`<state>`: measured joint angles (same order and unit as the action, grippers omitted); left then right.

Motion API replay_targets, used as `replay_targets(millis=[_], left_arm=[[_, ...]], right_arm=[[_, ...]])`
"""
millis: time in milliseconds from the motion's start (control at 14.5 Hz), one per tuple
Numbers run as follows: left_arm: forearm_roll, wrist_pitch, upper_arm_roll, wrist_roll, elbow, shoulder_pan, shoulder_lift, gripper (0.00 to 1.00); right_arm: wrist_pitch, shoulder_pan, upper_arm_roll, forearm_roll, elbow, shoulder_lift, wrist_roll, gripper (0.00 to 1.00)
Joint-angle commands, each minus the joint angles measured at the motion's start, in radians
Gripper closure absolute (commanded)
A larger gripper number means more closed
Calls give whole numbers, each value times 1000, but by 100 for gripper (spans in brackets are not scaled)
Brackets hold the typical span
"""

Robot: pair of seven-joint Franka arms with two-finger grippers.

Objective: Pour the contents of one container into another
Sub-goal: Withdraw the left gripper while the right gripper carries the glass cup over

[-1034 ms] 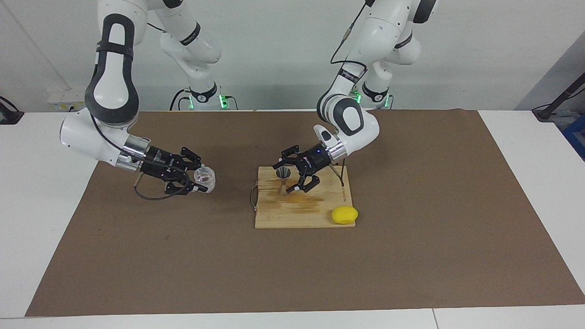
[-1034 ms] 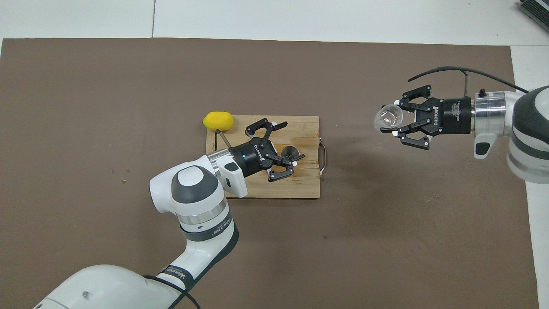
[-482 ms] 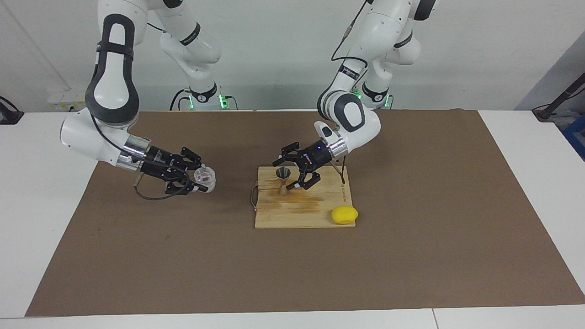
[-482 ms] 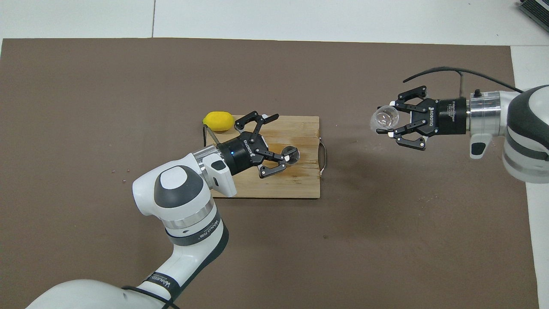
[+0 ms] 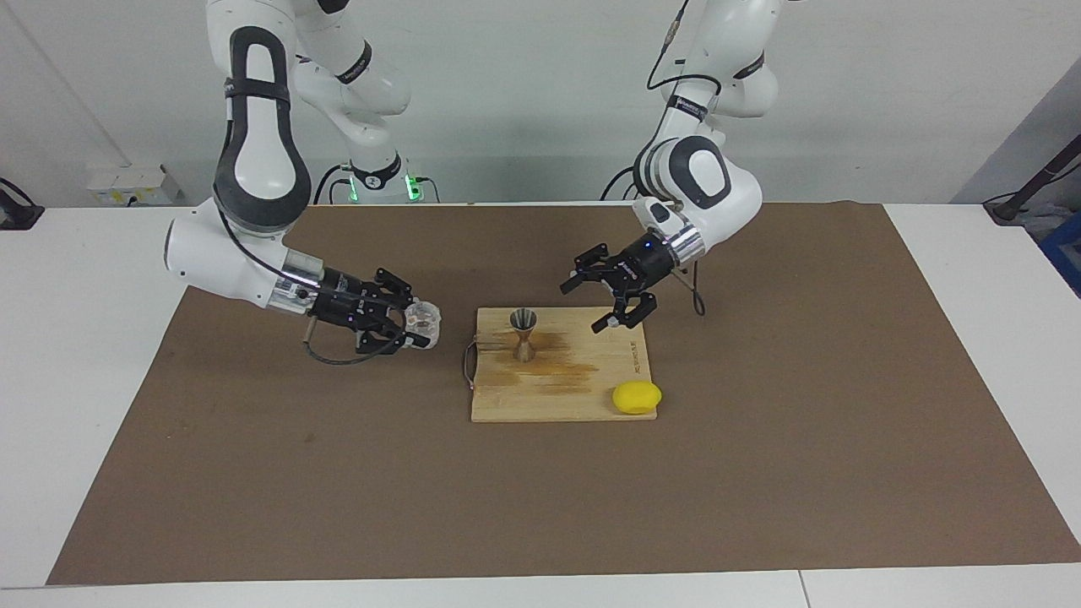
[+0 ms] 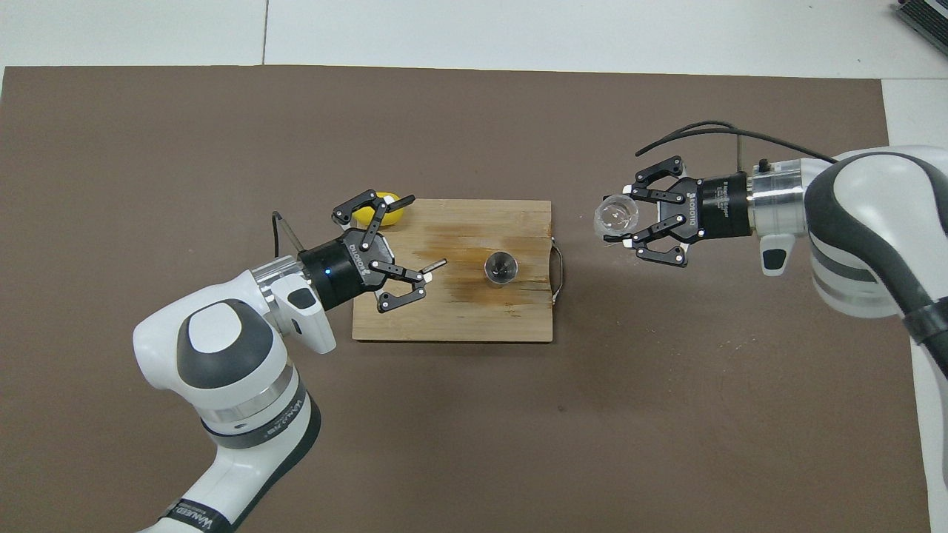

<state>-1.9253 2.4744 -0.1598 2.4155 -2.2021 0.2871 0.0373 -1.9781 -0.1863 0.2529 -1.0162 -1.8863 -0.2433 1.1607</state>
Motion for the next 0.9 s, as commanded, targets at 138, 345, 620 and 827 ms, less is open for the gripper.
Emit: replay_targets(millis=[138,345,620,827], left_arm=[[249,-123,-3,2,-113,-201,-105,0],[466,-282,-1,0,-105,-366,-109,0],[724,-460,-1,0,-47,-573,-100,0],[923,-584,-1,-3,68,-709,-59,0]], right_arm=[[-96,77,2,44,-68,44,-4,100],[-131,117,0,91,-70,56,57,100],[-143,154,-1,134,-68,79,114,100],[-166,179,-1,166,-70,90,158,100]])
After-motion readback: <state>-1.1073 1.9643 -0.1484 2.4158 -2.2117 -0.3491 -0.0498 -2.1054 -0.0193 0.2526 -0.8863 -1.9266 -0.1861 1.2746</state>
